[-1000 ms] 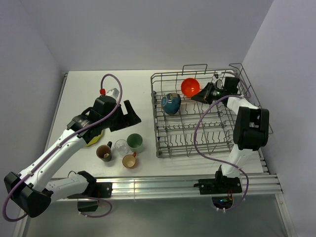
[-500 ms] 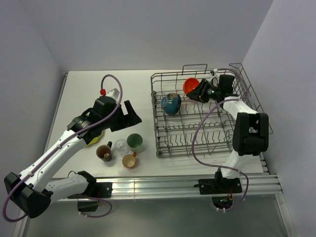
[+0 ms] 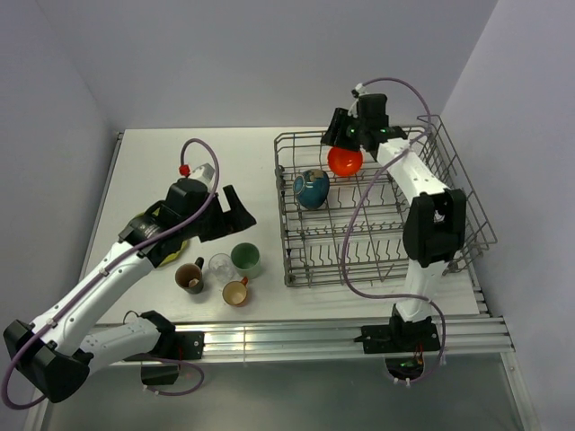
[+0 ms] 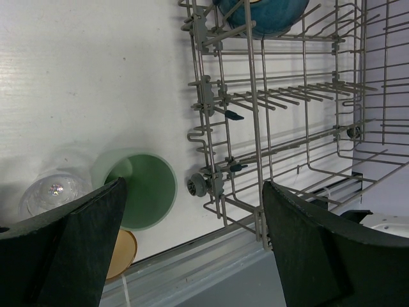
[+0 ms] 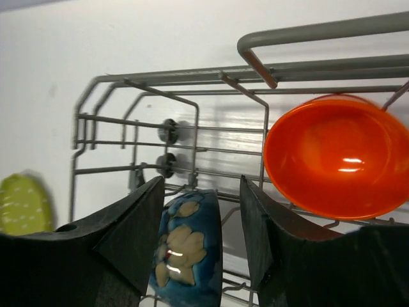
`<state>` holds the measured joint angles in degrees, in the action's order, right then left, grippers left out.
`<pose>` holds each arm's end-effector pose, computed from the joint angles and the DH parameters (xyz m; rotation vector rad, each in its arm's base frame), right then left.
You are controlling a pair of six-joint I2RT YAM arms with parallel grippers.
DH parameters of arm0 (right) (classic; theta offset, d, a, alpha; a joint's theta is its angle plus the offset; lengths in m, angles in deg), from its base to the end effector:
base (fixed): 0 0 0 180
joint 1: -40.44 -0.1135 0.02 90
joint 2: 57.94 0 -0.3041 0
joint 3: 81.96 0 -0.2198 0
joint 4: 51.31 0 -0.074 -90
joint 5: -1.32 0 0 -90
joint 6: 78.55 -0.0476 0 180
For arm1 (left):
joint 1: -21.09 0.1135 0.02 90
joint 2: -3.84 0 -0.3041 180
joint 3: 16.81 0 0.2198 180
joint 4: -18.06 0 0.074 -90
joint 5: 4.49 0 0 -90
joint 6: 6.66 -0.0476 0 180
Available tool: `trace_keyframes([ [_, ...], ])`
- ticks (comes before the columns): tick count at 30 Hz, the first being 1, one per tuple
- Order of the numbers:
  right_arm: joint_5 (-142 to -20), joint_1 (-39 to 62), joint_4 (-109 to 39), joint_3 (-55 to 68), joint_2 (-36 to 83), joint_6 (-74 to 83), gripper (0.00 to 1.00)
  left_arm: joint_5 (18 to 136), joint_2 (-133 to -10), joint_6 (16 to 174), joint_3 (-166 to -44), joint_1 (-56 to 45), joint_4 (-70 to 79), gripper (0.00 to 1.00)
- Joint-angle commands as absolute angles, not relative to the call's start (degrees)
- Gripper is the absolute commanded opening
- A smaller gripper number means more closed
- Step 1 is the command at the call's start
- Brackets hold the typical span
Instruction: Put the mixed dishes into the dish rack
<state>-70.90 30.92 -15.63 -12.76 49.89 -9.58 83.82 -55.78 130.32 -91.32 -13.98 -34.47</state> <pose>0.4247 0.0860 0.3499 0.0332 2.1798 0.6403 0.1423 -0.1016 0.3581 -0.2272 2.3428 -0.7857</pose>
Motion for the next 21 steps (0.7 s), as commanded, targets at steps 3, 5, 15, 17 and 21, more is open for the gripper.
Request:
trace_keyframes([
  [3,-88.49,26.48,-4.54,-20.19,55.78,-7.00,0.58,83.49,-53.82,129.22,-90.83,-13.98,-33.12,0.93],
  [5,-94.97,25.15,-4.00,-20.46,56.40,-7.62,0.57,83.05,-53.56,129.30,-90.31,-13.98,-32.68,0.93],
  [15,-110.57,20.14,-0.48,-23.10,61.23,-8.85,0.57,82.35,-53.82,129.31,-89.87,-13.98,-32.15,0.93],
  [17,-111.79,19.79,-0.92,-23.62,61.94,-8.33,0.56,82.52,-53.73,129.31,-89.78,-13.98,-32.15,0.93],
  [21,-113.20,19.61,-0.05,-27.39,65.36,-7.10,0.56,82.43,-53.91,129.04,-89.95,-13.98,-32.41,0.93],
])
